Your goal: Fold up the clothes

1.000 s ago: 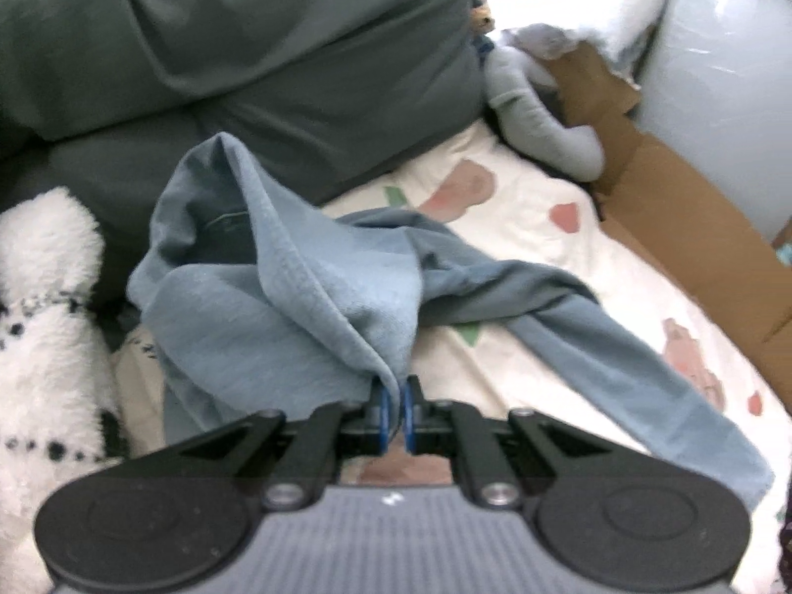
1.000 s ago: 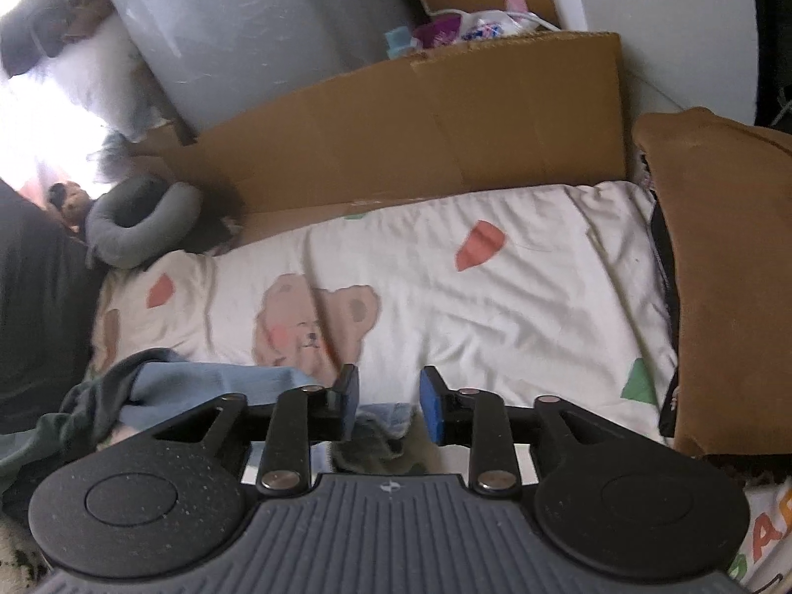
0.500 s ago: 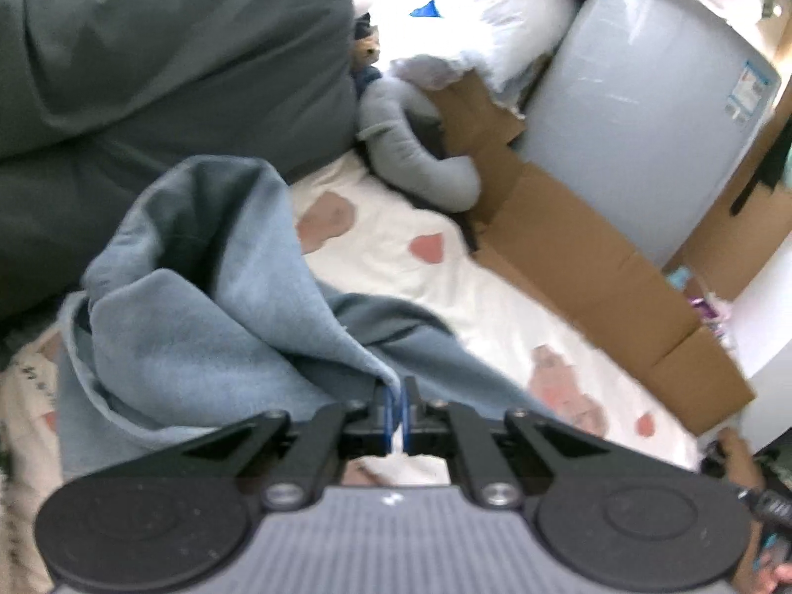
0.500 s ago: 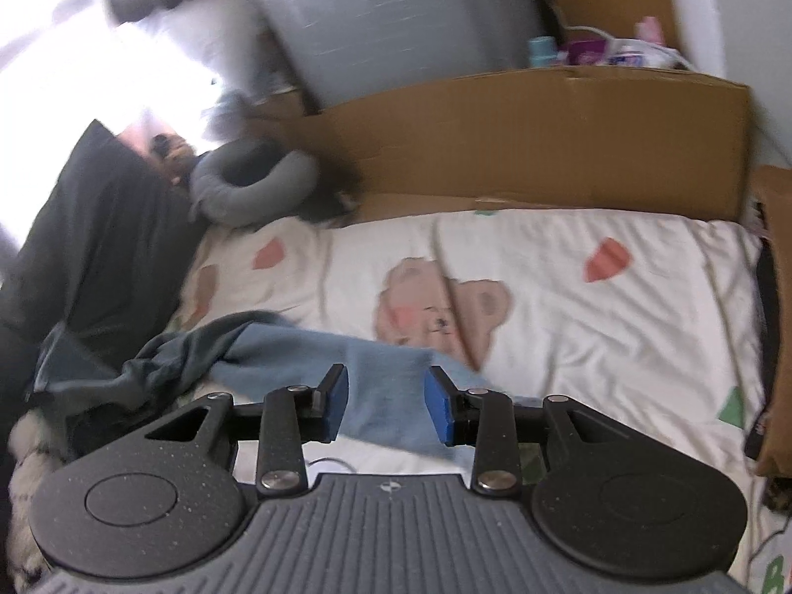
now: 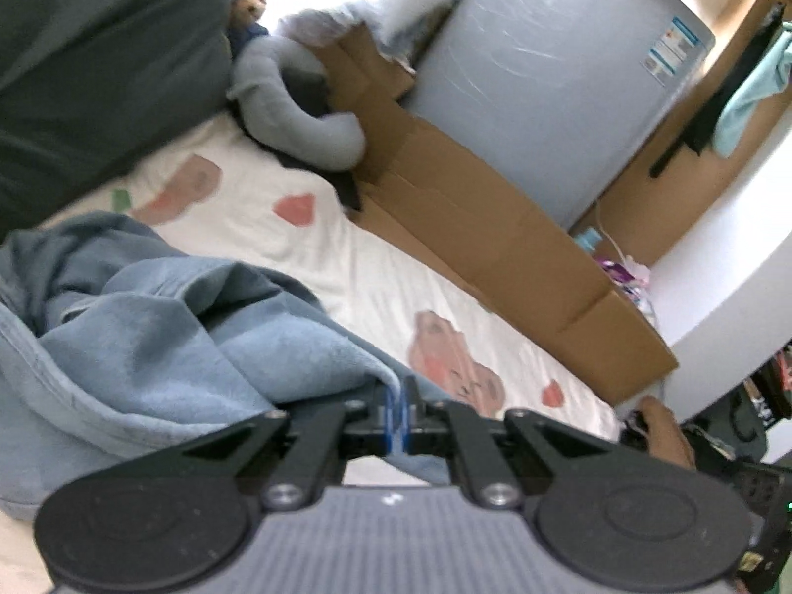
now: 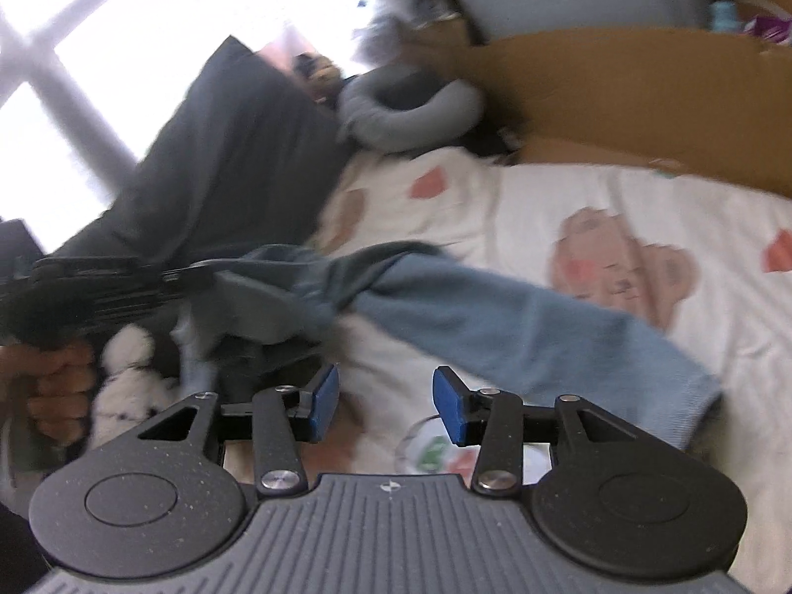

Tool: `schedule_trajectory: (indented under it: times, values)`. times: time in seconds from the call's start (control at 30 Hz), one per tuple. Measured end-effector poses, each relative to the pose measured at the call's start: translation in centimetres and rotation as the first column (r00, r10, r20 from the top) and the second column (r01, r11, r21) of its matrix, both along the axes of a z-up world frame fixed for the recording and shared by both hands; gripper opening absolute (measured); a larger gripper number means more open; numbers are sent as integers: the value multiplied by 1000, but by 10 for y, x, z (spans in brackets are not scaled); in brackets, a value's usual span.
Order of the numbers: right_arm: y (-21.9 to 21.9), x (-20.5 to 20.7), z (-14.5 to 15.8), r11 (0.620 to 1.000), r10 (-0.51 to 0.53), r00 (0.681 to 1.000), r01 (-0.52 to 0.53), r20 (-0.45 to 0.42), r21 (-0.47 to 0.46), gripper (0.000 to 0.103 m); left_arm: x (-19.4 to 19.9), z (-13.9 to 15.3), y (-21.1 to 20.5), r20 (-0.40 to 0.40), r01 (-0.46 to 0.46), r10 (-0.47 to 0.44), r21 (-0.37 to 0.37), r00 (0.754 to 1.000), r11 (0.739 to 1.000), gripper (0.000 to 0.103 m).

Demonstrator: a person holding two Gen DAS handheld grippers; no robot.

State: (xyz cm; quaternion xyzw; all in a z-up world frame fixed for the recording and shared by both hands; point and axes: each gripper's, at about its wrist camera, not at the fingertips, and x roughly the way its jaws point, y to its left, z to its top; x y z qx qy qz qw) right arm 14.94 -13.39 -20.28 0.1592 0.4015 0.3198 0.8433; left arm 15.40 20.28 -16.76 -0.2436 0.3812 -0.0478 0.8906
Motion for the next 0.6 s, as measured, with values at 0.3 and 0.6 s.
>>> schedule_trajectory:
  times: [0.3, 0.6]
  values:
    - [59, 14, -20, 978, 133, 991, -125, -34, 165, 57, 20, -7, -25, -34, 107, -108, -12, 994, 994, 3]
    - [110, 26, -59, 933, 178, 976, -127, -127, 337, 57, 28, -20, -33, -85, 173, -174, -12, 981, 985, 3]
